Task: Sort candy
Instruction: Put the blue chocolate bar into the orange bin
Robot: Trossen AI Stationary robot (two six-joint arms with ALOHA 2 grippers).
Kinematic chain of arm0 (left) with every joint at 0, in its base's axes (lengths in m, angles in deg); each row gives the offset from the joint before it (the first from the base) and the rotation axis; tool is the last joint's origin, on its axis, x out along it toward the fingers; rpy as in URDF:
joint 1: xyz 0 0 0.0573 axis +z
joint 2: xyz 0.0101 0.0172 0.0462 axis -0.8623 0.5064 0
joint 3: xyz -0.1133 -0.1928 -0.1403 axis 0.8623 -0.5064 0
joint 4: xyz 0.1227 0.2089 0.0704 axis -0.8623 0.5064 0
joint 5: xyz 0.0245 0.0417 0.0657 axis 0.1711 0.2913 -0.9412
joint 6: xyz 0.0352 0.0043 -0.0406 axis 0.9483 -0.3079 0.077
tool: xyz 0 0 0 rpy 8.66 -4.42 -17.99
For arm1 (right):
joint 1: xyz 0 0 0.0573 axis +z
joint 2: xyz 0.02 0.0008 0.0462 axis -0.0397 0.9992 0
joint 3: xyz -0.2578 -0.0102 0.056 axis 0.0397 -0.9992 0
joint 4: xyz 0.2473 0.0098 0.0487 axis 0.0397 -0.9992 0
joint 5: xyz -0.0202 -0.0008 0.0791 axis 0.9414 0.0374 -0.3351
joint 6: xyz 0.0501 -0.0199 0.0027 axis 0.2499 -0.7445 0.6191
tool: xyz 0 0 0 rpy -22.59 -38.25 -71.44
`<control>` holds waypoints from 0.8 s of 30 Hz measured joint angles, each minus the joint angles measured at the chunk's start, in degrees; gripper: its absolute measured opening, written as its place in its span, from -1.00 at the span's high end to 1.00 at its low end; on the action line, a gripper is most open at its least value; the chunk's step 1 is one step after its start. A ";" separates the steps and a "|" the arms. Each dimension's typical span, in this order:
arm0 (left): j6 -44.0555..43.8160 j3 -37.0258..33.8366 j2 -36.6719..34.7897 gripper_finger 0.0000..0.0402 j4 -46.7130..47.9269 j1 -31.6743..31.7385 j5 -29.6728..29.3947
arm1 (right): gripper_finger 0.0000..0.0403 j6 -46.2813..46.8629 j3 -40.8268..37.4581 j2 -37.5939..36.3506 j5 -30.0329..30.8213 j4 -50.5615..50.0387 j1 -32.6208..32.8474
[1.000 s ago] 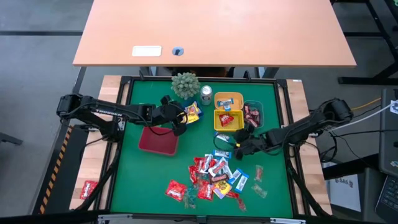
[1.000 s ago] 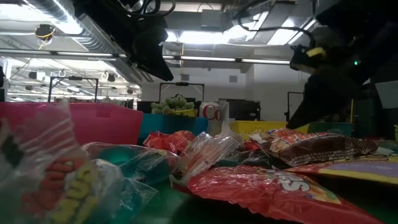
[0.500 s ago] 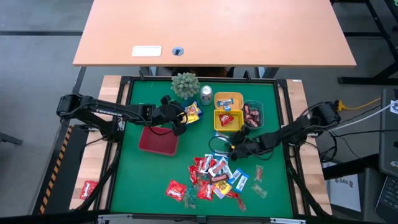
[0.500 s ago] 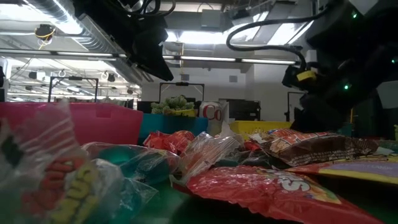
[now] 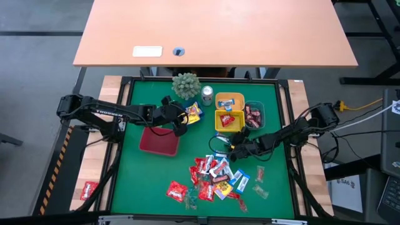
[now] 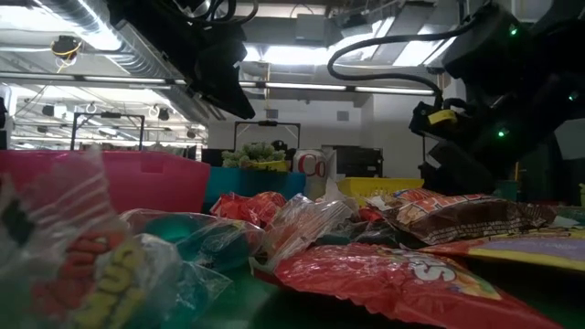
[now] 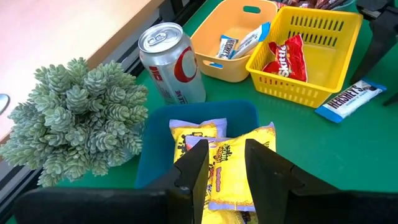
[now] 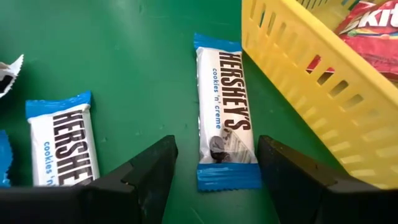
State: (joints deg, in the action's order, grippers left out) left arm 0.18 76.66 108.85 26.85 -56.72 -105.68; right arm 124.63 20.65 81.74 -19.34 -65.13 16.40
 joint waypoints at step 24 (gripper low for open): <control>-0.11 0.02 0.00 0.54 0.00 -0.04 0.00 | 0.52 -0.24 -0.05 -0.89 -3.04 -0.24 0.00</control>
State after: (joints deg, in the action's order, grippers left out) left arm 0.07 76.67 108.85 26.85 -56.77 -105.68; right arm 124.39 20.60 80.86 -22.38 -65.38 16.40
